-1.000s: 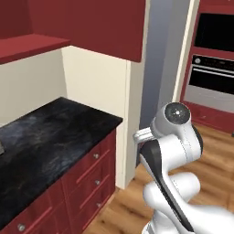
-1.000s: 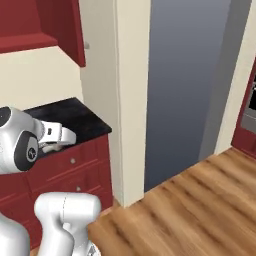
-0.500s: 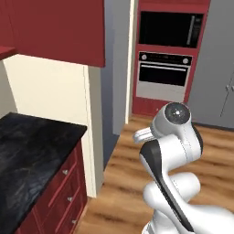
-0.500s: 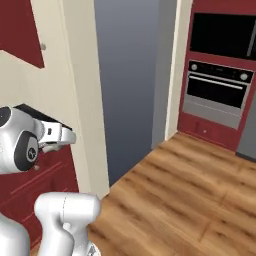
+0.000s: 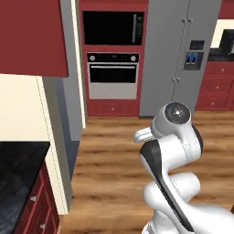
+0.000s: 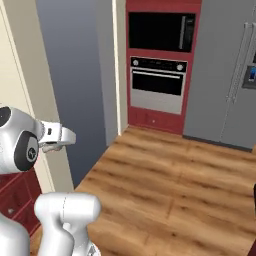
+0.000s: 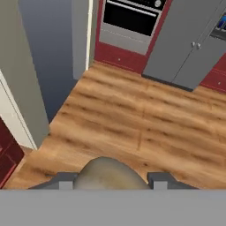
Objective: Pick the mushrooms from the cabinet and place them in one bowl. Pick the carrot from the sink and place it in the other bowl.
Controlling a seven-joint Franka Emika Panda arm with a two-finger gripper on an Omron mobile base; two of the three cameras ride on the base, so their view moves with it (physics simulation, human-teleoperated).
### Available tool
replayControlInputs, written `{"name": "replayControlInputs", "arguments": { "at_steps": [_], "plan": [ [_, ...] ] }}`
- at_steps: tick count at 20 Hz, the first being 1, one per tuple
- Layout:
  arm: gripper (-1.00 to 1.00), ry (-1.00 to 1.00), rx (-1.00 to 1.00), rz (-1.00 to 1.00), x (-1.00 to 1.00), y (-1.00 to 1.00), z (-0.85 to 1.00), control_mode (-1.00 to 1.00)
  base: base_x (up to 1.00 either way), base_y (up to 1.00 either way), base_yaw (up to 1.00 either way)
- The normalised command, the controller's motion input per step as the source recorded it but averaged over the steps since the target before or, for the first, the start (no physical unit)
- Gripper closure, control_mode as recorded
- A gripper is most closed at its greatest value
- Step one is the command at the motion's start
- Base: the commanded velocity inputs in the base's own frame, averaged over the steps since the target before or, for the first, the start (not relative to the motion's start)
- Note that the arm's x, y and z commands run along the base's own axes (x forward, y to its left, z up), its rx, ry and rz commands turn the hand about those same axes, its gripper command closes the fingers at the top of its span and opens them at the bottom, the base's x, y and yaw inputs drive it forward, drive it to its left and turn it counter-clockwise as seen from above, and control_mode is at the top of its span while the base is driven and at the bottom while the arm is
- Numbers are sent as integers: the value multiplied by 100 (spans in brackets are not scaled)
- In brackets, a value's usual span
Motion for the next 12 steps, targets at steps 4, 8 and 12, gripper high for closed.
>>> {"name": "replayControlInputs", "arguments": {
  "at_steps": [4, 8, 12],
  "plan": [
    [100, 0, 0, 0, 0, 0, 0, 100, 0, 0, -50],
    [100, 0, 0, 0, 0, 0, 0, 100, 0, 0, -50],
    [100, 0, 0, 0, 0, 0, 0, 100, 0, 0, -50]
  ]
}}
